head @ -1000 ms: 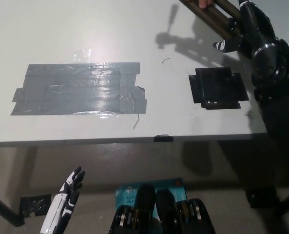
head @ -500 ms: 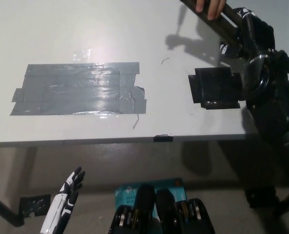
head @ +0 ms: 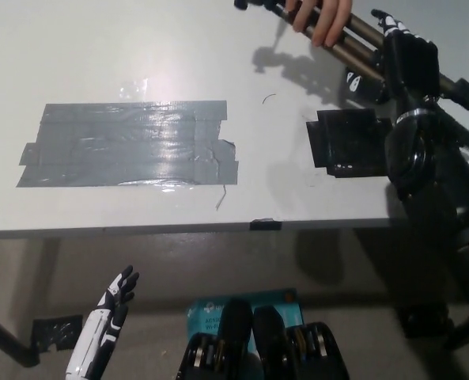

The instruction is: A person hands a tripod to the robot which it grabs with its right hand and places in the middle of the table in front of it

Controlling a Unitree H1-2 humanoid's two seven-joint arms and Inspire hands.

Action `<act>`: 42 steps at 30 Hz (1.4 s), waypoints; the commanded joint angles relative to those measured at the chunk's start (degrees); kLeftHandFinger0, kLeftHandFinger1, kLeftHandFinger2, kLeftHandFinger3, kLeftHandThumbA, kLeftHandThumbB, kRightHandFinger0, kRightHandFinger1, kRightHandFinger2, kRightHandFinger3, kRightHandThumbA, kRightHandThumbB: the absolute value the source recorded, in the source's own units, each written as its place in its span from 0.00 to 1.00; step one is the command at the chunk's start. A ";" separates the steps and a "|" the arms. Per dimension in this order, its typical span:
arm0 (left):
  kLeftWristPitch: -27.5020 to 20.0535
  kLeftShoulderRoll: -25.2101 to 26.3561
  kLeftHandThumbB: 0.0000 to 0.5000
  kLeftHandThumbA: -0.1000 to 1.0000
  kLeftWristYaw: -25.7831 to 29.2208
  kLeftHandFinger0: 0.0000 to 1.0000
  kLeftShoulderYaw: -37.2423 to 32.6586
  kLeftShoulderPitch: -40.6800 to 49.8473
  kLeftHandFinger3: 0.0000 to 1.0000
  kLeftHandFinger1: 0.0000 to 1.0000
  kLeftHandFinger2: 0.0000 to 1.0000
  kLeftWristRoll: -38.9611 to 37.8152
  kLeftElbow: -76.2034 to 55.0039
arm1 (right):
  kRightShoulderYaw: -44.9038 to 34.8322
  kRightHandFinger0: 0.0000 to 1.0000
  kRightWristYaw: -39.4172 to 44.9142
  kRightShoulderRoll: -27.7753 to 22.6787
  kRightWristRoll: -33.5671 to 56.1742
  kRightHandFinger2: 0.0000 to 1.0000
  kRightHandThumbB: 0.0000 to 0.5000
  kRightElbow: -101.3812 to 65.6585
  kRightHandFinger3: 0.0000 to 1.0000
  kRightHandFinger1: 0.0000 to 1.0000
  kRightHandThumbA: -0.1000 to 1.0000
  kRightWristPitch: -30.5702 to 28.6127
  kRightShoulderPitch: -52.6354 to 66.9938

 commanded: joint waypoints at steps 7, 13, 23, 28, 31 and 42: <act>-2.39 0.86 0.59 1.00 -0.37 1.00 0.15 -1.11 1.00 1.00 1.00 0.73 -0.62 | 3.23 0.00 -8.51 -3.65 -5.17 0.88 0.41 -10.18 0.98 0.52 0.00 -8.94 -0.18; -2.18 0.93 0.58 1.00 -0.68 1.00 0.15 -1.51 1.00 1.00 1.00 0.33 -0.47 | 4.02 0.00 -6.12 -5.29 -6.08 0.90 0.36 -12.76 0.94 0.52 0.00 -10.04 1.65; -2.00 1.02 0.57 0.99 -1.08 1.00 0.08 -2.27 1.00 1.00 1.00 -0.13 -0.29 | 5.00 0.00 -5.41 -8.28 -7.21 0.84 0.46 -15.39 0.85 0.43 0.00 -12.31 6.09; -2.20 1.23 0.56 1.00 -1.09 1.00 -0.07 -2.59 1.00 1.00 1.00 0.34 0.08 | 6.47 0.00 -5.05 -9.44 -8.09 0.85 0.43 -13.92 0.83 0.43 0.00 -15.32 7.49; -2.25 1.21 0.56 1.00 -0.94 1.00 -0.10 -2.59 1.00 1.00 1.00 0.65 0.14 | 7.68 0.00 -4.89 -10.07 -8.52 0.80 0.46 -12.63 0.75 0.39 0.00 -17.50 7.76; -1.20 1.05 0.57 1.00 -1.21 1.00 -0.05 -3.17 1.00 1.00 1.00 0.89 0.07 | 10.45 0.02 -5.84 -9.65 -9.61 0.93 0.47 -5.61 0.85 0.50 0.00 -21.53 8.00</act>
